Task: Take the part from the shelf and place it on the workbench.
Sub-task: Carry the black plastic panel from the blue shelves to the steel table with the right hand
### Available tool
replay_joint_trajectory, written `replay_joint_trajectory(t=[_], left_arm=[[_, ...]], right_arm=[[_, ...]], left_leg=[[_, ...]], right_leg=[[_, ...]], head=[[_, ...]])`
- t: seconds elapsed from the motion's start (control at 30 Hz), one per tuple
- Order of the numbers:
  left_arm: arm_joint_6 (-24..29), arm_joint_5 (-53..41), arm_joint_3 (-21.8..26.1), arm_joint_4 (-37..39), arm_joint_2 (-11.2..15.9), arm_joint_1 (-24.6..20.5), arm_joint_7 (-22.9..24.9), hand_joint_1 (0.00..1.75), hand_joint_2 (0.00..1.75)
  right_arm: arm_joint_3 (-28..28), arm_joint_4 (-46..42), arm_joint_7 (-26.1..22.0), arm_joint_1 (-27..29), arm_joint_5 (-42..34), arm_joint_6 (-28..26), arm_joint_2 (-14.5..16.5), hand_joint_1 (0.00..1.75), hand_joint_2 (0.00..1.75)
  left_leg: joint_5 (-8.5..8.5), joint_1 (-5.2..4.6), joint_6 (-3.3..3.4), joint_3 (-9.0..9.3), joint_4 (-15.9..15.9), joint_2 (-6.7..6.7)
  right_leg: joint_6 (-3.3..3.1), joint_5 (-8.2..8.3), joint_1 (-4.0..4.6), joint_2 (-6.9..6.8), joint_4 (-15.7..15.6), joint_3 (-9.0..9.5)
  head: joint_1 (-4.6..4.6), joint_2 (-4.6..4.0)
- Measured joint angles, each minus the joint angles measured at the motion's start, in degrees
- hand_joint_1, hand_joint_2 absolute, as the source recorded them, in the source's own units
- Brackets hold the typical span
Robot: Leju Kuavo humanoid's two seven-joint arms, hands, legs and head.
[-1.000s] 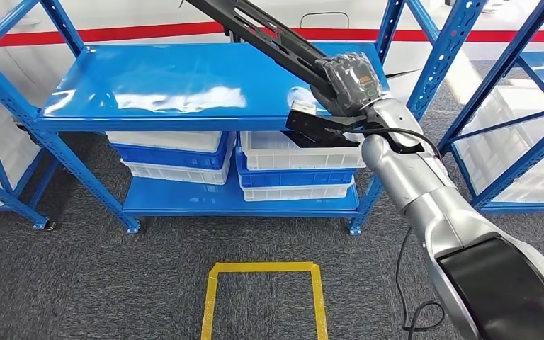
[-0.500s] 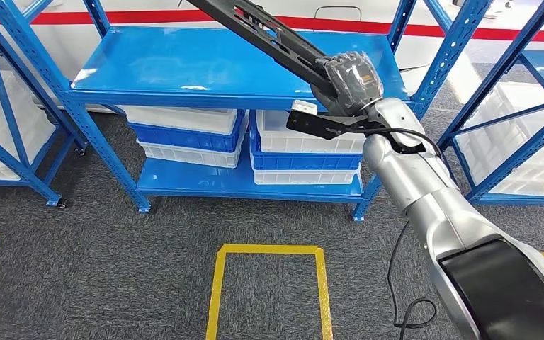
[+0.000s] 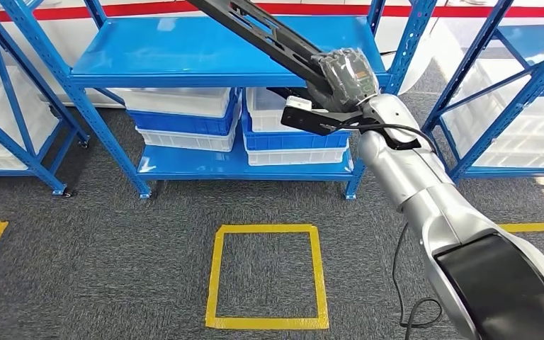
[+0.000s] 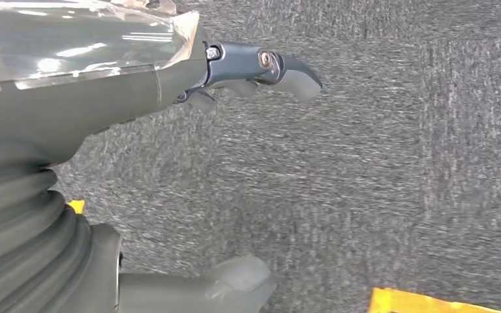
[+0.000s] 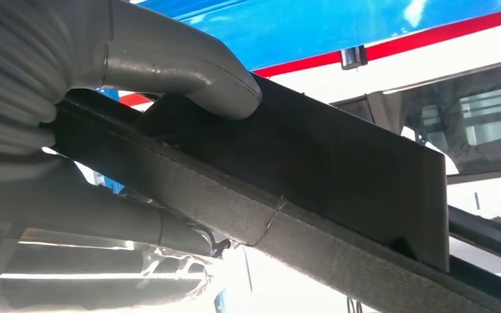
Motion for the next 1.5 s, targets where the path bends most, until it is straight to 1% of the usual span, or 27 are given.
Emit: replay_joint_trajectory(t=[0.03,0.1,0.17,0.23,0.27,0.33,0.37,0.43,0.5,0.53,0.6,0.67,0.73,0.77,0.83,0.87,0.9,1.0,1.03,1.1,1.13,1.17,1.23,1.27,1.33,1.4,1.5], left_arm=[[0.0,-0.08,0.05,0.0,0.02,-0.03,0.03,0.0,1.75],[0.02,-0.18,0.15,0.0,0.05,-0.09,0.12,0.0,1.75],[0.07,-0.23,0.19,-0.01,0.09,-0.25,0.22,0.0,1.75],[0.15,-0.24,0.21,-0.04,0.16,-0.46,0.25,0.0,1.75],[0.19,-0.24,0.23,-0.05,0.18,-0.53,0.24,0.0,1.75],[0.27,-0.23,0.28,-0.04,0.16,-0.55,0.23,0.0,1.75],[0.31,-0.23,0.3,-0.03,0.13,-0.56,0.23,0.0,1.75],[0.34,-0.26,0.33,-0.02,0.09,-0.59,0.25,0.0,1.75],[0.36,-0.34,0.33,-0.02,0.12,-0.61,0.32,0.0,1.75],[0.37,-0.37,0.34,-0.02,0.12,-0.61,0.36,0.0,1.75],[0.37,-0.4,0.34,-0.02,0.07,-0.61,0.44,0.0,1.75],[0.37,-0.42,0.35,-0.03,-0.01,-0.61,0.45,0.0,1.75],[0.4,-0.5,0.36,-0.04,-0.03,-0.61,0.44,0.0,1.75],[0.44,-0.56,0.36,-0.04,-0.02,-0.62,0.44,0.0,1.75],[0.5,-0.66,0.38,-0.03,0.03,-0.54,0.43,0.0,1.75],[0.52,-0.69,0.39,-0.03,0.05,-0.46,0.44,0.0,1.75],[0.52,-0.72,0.4,-0.02,0.05,-0.35,0.44,0.0,1.75],[0.52,-0.79,0.4,0.0,0.03,-0.2,0.45,0.0,1.75],[0.51,-0.8,0.4,0.0,0.09,-0.21,0.47,0.0,1.75],[0.5,-0.82,0.4,0.0,0.21,-0.23,0.64,0.0,1.75],[0.51,-0.83,0.41,0.0,0.28,-0.24,0.8,0.0,1.75],[0.55,-0.82,0.42,-0.01,0.35,-0.29,1.01,0.0,1.75],[0.77,-0.64,0.55,-0.06,0.56,-0.45,1.36,0.0,1.75],[0.96,-0.5,0.68,-0.08,0.62,-0.52,1.47,0.0,1.75],[1.31,-0.17,0.99,-0.08,0.69,-0.59,1.55,0.0,1.75],[1.44,0.04,1.2,-0.07,0.6,-0.64,1.58,0.0,1.75],[1.48,0.11,1.34,-0.07,0.51,-0.7,1.58,0.0,1.75]], right_arm=[[0.06,0.03,0.02,0.08,0.01,-0.03,0.01,1.69,1.75],[0.16,0.1,0.05,0.31,0.08,-0.04,0.01,1.69,1.75],[0.18,0.12,0.07,0.42,0.17,-0.04,0.0,1.69,1.75],[0.14,0.12,0.11,0.37,0.25,-0.02,-0.02,1.69,1.75],[0.13,0.11,0.14,0.34,0.27,0.0,0.01,1.69,1.75],[0.14,0.15,0.15,0.35,0.3,0.04,0.0,1.69,1.75],[0.15,0.18,0.14,0.35,0.32,0.07,-0.07,1.69,1.75],[0.14,0.24,0.13,0.35,0.35,0.17,-0.34,1.69,1.75],[0.13,0.27,0.09,0.36,0.34,0.36,-0.59,1.69,1.75],[0.13,0.28,0.07,0.42,0.32,0.46,-0.75,1.69,1.75],[0.13,0.31,-0.01,0.55,0.26,0.68,-0.96,1.69,1.75],[0.08,0.27,-0.16,0.59,0.14,0.84,-1.03,1.69,1.75],[-0.04,0.12,-0.3,0.53,-0.02,0.91,-0.99,1.69,1.75],[-0.1,0.04,-0.37,0.5,-0.12,0.93,-0.99,1.69,1.75],[-0.18,0.0,-0.51,0.59,-0.26,0.98,-0.98,1.69,1.75],[-0.18,0.01,-0.56,0.69,-0.3,1.01,-0.93,1.69,1.75],[-0.17,0.02,-0.6,0.8,-0.3,1.03,-0.85,1.69,1.75],[-0.17,0.03,-0.65,1.09,-0.31,1.03,-0.56,1.69,1.75],[-0.17,0.03,-0.64,1.29,-0.28,0.96,-0.49,1.69,1.75],[-0.13,0.03,-0.62,1.92,-0.12,0.68,-0.33,1.69,1.75],[-0.1,0.03,-0.6,2.25,-0.04,0.5,-0.21,1.69,1.75],[-0.09,0.03,-0.58,2.48,0.03,0.31,-0.05,1.69,1.75],[-0.11,-0.01,-0.49,2.64,0.13,-0.04,0.46,1.69,1.75],[-0.1,-0.03,-0.43,2.63,0.18,-0.15,0.81,1.69,1.75],[-0.06,-0.01,-0.31,2.65,0.28,-0.23,1.56,1.69,1.75],[0.0,0.08,-0.24,2.69,0.43,-0.2,2.04,1.69,1.75],[0.1,0.26,-0.18,2.83,0.71,-0.26,2.54,1.69,1.75]], left_leg=[[-0.74,0.08,-0.19,-0.11,3.16,-0.04],[1.19,0.26,-0.31,2.17,3.97,-0.05],[2.48,0.36,-0.13,7.96,-2.23,-0.1],[0.99,0.18,0.41,12.94,-9.41,-0.3],[0.27,-0.06,0.81,13.91,-11.28,-0.38],[1.15,-0.31,1.86,13.39,-11.98,-0.27],[1.89,-0.31,2.44,12.91,-12.16,-0.15],[3.64,-0.19,3.39,11.41,-12.49,0.08],[5.25,-0.27,3.72,9.41,-12.46,0.1],[6.12,-0.28,3.69,8.3,-12.43,0.11],[7.84,-0.29,3.46,6.07,-12.37,0.17],[9.49,-0.31,3.04,4.18,-12.27,0.22],[11.0,-0.44,2.41,3.14,-12.35,0.26],[11.74,-0.47,2.1,2.98,-12.56,0.3],[13.26,-0.32,1.4,2.85,-13.41,0.31],[12.94,-0.19,1.06,2.58,-13.37,0.21],[11.31,-0.07,0.71,2.1,-12.5,0.09],[1.7,0.16,-0.2,-0.3,-2.56,-0.11],[0.04,0.2,-0.47,-0.7,1.32,-0.11],[0.92,0.28,-0.75,0.72,4.45,-0.1],[2.22,0.34,-0.73,2.85,3.08,-0.1],[2.89,0.38,-0.57,5.84,0.0,-0.15],[1.63,0.22,0.11,11.95,-7.88,-0.31],[0.74,0.03,0.57,13.64,-10.53,-0.39],[0.83,-0.3,1.57,13.94,-12.08,-0.32],[2.37,-0.27,2.63,12.98,-12.54,0.02],[5.1,-0.09,3.58,10.1,-12.77,0.31]], right_leg=[[0.05,0.7,0.05,-0.01,0.13,-0.94],[0.33,1.93,0.05,0.0,0.53,-2.82],[0.81,2.98,0.1,0.07,1.11,-4.55],[1.53,3.96,0.26,0.05,1.46,-5.57],[1.96,4.51,0.3,0.01,1.39,-5.82],[2.8,5.33,0.31,-0.04,1.23,-6.21],[2.93,4.71,0.31,0.02,1.73,-6.73],[2.54,0.47,0.23,0.12,5.85,-8.58],[2.23,-4.66,0.11,0.17,13.34,-10.49],[2.53,-5.82,0.06,0.17,16.76,-10.82],[3.74,-4.59,0.05,0.18,18.95,-9.24],[4.26,-2.88,0.05,0.17,13.63,-3.71],[3.39,-4.43,0.41,0.22,4.85,2.63],[2.83,-5.32,0.62,0.28,2.05,4.2],[1.76,-4.89,0.62,0.31,0.76,3.91],[1.22,-4.18,0.42,0.2,0.66,3.6],[0.59,-3.34,0.2,0.08,0.61,3.11],[-0.44,-0.58,0.11,-0.07,0.68,0.48],[-0.44,0.26,0.18,-0.06,0.72,-0.56],[-0.25,1.75,0.22,-0.07,0.85,-2.5],[-0.07,2.41,0.21,-0.06,0.97,-3.41],[0.15,2.97,0.2,-0.04,1.16,-4.18],[0.8,3.96,0.36,0.0,1.52,-5.34],[1.18,4.46,0.38,-0.01,1.56,-5.61],[2.0,5.52,0.42,-0.05,1.27,-5.93],[2.19,4.45,0.44,0.03,2.25,-6.9],[1.28,-3.56,0.28,0.1,11.28,-10.1]], head=[[0.02,0.0],[-0.01,0.0],[-0.03,0.0],[0.07,0.0],[0.07,0.0],[0.1,0.0],[0.09,0.0],[0.3,0.0],[0.5,0.0],[0.51,0.0],[0.51,0.0],[0.5,0.0],[0.42,0.0],[0.38,0.0],[0.2,0.0],[0.22,0.0],[0.15,0.0],[-0.07,0.0],[-0.09,0.0],[-0.08,0.0],[-0.07,0.0],[-0.09,0.0],[-0.07,0.0],[-0.06,0.0],[-0.04,0.0],[-0.01,0.0],[0.26,0.0]])
